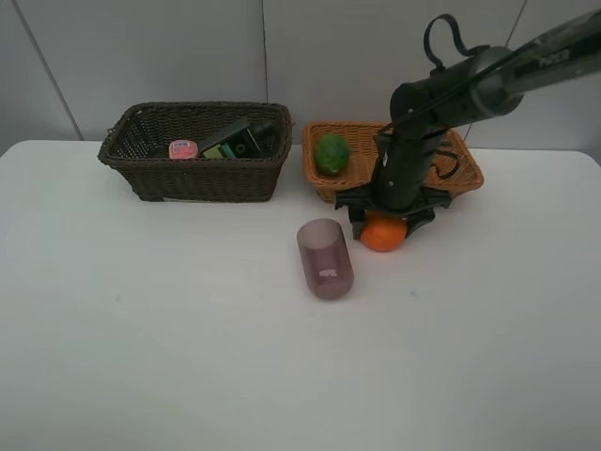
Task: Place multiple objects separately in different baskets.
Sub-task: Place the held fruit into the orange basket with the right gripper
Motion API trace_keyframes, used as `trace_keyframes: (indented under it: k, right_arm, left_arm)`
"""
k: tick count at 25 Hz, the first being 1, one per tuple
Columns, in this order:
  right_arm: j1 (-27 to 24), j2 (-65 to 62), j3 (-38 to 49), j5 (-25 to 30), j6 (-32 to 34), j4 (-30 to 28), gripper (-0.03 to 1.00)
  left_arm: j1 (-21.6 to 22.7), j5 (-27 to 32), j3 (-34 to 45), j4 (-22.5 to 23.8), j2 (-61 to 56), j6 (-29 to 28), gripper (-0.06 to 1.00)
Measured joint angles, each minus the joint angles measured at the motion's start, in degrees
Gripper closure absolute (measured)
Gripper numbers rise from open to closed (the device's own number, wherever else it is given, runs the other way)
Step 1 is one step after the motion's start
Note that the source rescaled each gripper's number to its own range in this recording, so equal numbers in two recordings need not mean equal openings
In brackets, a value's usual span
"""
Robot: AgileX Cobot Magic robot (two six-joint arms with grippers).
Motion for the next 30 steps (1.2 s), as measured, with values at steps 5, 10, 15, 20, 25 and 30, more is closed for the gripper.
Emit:
trace_keyframes:
  k: [5, 10, 15, 20, 25, 30]
  right_arm:
    - [0.0, 0.0, 0.0, 0.0, 0.1, 0.0, 0.63]
    - [0.0, -0.2, 0.0, 2.3, -0.9, 0.0, 0.63]
    - [0.2, -1.6, 0.0, 6.3, -3.9, -0.1, 0.63]
    - [1.0, -3.0, 0.0, 9.8, -5.6, -0.2, 0.63]
    - [1.5, -5.0, 0.1, 11.4, -5.6, -0.1, 0.63]
    - [2.0, -9.0, 3.8, 10.8, -5.7, -0.3, 0.63]
  left_arm:
    - [0.0, 0.0, 0.0, 0.0, 0.0, 0.0, 0.19]
    - [0.0, 0.0, 0.0, 0.0, 0.0, 0.0, 0.19]
    - [0.0, 0.0, 0.0, 0.0, 0.0, 0.0, 0.19]
    - [0.0, 0.0, 0.0, 0.0, 0.0, 0.0, 0.19]
    - [0.0, 0.0, 0.0, 0.0, 0.0, 0.0, 0.19]
    - [0.0, 0.0, 0.0, 0.0, 0.0, 0.0, 0.19]
